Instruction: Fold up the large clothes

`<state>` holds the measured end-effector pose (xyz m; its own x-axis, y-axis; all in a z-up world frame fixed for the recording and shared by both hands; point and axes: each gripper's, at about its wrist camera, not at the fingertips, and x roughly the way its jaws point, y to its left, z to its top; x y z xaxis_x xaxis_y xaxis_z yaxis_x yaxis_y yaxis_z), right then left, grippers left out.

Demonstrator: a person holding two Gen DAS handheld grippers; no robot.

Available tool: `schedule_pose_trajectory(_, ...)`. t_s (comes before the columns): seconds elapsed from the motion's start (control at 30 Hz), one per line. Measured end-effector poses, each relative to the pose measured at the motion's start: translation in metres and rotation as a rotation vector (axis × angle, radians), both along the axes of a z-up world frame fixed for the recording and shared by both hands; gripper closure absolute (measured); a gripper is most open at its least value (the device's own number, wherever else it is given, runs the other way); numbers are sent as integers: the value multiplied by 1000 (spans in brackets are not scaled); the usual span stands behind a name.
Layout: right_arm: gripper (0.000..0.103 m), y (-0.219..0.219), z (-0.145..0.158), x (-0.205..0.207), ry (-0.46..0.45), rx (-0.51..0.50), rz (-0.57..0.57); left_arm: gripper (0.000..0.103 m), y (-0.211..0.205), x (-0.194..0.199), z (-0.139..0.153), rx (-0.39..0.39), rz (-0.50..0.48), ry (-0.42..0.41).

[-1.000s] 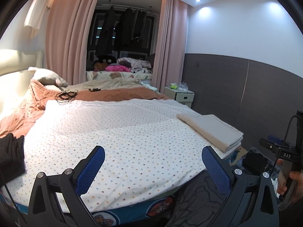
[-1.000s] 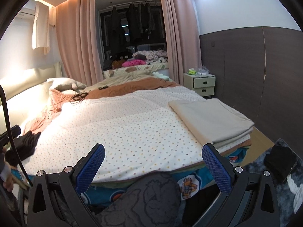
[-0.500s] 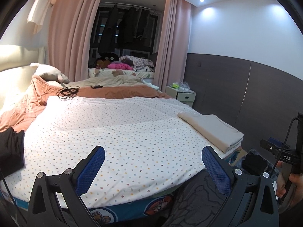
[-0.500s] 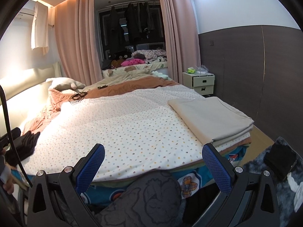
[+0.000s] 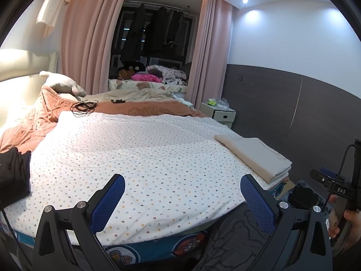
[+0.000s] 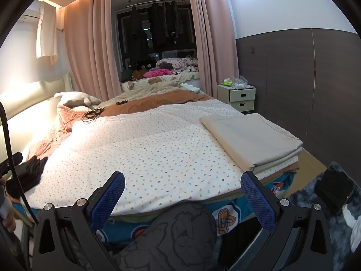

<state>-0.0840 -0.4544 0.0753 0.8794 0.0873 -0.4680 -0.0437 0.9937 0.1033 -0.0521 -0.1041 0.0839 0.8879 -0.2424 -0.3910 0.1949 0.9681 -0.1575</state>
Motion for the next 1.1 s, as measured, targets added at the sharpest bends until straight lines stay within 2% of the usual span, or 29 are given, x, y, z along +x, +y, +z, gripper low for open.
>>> schedule_pose_trajectory(1.1,0,4,-1,-6,-4,2,-14,0,-5,-9,1,16,-9,-26)
